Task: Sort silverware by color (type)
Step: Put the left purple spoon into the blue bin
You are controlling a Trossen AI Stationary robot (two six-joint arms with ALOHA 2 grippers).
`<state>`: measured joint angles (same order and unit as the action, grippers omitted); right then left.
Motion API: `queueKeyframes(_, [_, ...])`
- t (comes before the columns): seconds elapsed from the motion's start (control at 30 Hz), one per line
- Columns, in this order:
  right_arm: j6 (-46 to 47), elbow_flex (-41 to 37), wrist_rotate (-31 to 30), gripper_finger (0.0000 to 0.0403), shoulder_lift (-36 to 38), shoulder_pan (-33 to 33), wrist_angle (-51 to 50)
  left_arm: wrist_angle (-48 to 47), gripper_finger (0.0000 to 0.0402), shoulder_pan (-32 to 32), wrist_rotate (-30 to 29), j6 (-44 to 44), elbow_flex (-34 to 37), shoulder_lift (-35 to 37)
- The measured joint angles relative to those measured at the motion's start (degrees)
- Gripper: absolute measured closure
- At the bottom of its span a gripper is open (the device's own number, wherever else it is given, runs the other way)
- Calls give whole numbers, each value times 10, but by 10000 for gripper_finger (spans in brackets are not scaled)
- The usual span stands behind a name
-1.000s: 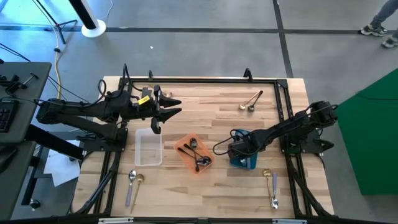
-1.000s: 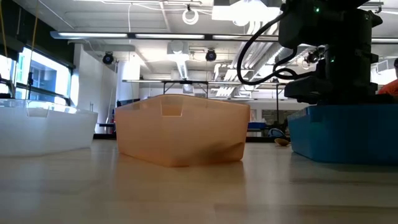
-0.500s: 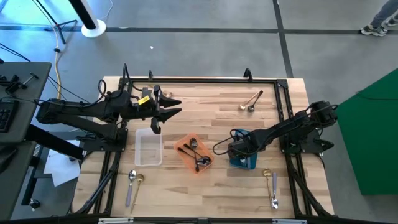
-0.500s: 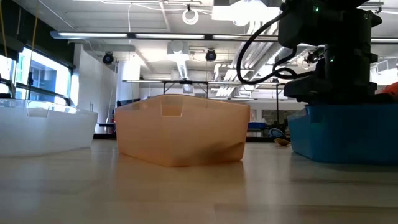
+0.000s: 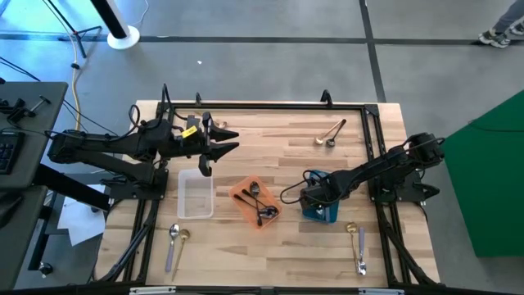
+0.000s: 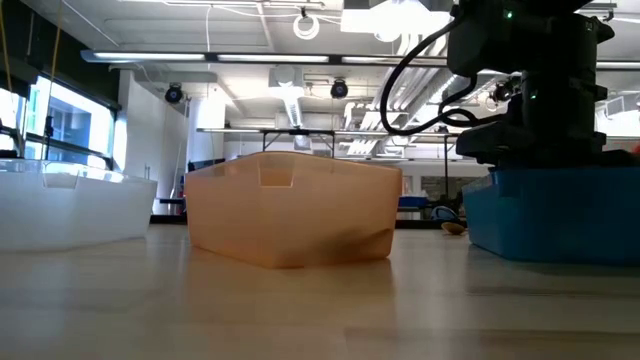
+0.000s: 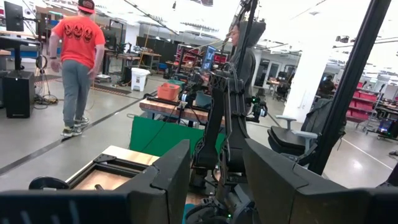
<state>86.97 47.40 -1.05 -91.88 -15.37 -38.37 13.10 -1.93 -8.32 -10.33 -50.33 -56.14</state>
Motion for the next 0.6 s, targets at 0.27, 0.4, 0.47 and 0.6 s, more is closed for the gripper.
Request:
queueKeyframes(0.27, [0, 0, 5, 251, 0, 0, 0, -1, 264, 0, 0, 0, 0, 0])
queueKeyframes(0.4, [0, 8, 10, 251, 3, 0, -8, -2, 264, 0, 0, 0, 0, 0])
queueKeyframes(0.47, [0, 17, 3, 251, 7, 0, -17, -3, 264, 0, 0, 0, 0, 0])
queueKeyframes(0.6, [-20, 40, -6, 251, 25, 0, -50, -9, 264, 0, 0, 0, 0, 0])
